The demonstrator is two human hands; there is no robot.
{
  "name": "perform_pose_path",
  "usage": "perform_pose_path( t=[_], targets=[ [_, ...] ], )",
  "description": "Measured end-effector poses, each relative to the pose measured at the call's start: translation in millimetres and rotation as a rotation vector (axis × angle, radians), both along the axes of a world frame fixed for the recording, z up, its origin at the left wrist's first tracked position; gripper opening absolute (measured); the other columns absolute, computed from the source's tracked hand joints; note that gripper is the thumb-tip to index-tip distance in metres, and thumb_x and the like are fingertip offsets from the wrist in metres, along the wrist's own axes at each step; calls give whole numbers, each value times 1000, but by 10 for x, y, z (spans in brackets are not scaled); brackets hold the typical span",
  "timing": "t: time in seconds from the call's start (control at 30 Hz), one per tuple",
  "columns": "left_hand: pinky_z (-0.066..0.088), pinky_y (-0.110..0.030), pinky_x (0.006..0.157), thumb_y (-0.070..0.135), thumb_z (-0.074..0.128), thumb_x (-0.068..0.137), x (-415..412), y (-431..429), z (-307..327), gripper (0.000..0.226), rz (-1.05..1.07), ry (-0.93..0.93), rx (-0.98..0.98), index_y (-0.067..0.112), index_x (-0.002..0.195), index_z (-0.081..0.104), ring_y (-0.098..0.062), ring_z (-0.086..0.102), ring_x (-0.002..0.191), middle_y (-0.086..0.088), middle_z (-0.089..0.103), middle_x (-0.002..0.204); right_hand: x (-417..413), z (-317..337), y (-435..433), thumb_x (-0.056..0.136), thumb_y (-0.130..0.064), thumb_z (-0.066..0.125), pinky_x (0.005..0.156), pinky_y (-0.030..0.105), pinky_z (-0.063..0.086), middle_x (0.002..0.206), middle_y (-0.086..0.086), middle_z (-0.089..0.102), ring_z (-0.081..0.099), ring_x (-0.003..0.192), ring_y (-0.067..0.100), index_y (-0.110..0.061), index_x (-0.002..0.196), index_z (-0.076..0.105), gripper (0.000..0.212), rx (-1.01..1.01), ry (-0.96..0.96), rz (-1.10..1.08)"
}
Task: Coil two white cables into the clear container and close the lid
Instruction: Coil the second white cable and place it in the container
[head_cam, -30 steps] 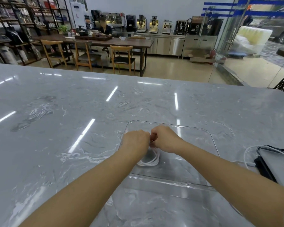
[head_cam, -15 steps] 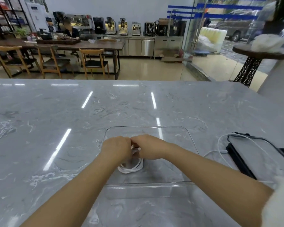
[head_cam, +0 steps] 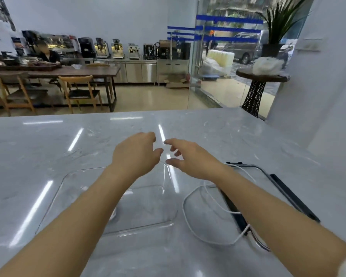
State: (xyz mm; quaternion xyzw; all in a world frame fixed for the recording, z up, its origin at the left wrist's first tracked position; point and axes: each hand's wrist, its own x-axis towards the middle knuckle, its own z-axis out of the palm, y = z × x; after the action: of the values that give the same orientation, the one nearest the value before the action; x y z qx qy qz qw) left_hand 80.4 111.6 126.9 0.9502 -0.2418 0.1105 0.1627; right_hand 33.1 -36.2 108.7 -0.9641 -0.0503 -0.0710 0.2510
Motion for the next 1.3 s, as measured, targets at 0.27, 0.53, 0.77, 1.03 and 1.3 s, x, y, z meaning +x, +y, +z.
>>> perform_pose_path(
  t=[0.27,0.53,0.77,1.03,1.3],
  targets=[
    [34,-33,66,25,45,91,-306,-1233,-305,26,-50,23,243,9,111,47,-27,54,94,-8,57,109,-403,-392,-1399,92,-30,49,86,38,44,131,6,49,51,112,27,-22,137,31,49,-179,23,-316],
    [37,-30,69,11,43,86,-423,-1599,-1044,25,130,293,292,9,112,45,-28,60,101,-9,61,112,-593,-1012,-1993,91,-19,43,79,33,41,122,9,53,50,110,28,-11,119,47,30,-344,139,-452],
    [40,-34,67,10,39,89,-379,-1527,-1266,13,116,439,-119,6,97,49,-33,56,84,-16,60,98,-548,-1060,-2040,85,-7,41,62,30,34,102,12,59,48,80,26,-15,72,40,16,-172,138,-494],
    [39,-26,42,16,40,95,-469,-1547,-776,17,-50,531,-814,12,90,55,-16,44,50,-1,47,62,-514,-845,-2026,83,-12,54,82,38,42,117,13,53,51,99,27,-8,114,47,32,40,-31,-467],
    [33,-23,41,25,44,95,-713,-1592,-156,27,-320,533,-975,15,72,56,-8,38,41,10,42,47,-471,-152,-1492,89,-20,50,82,42,37,96,8,68,62,90,24,-9,109,61,26,46,-640,-2]
  ],
)
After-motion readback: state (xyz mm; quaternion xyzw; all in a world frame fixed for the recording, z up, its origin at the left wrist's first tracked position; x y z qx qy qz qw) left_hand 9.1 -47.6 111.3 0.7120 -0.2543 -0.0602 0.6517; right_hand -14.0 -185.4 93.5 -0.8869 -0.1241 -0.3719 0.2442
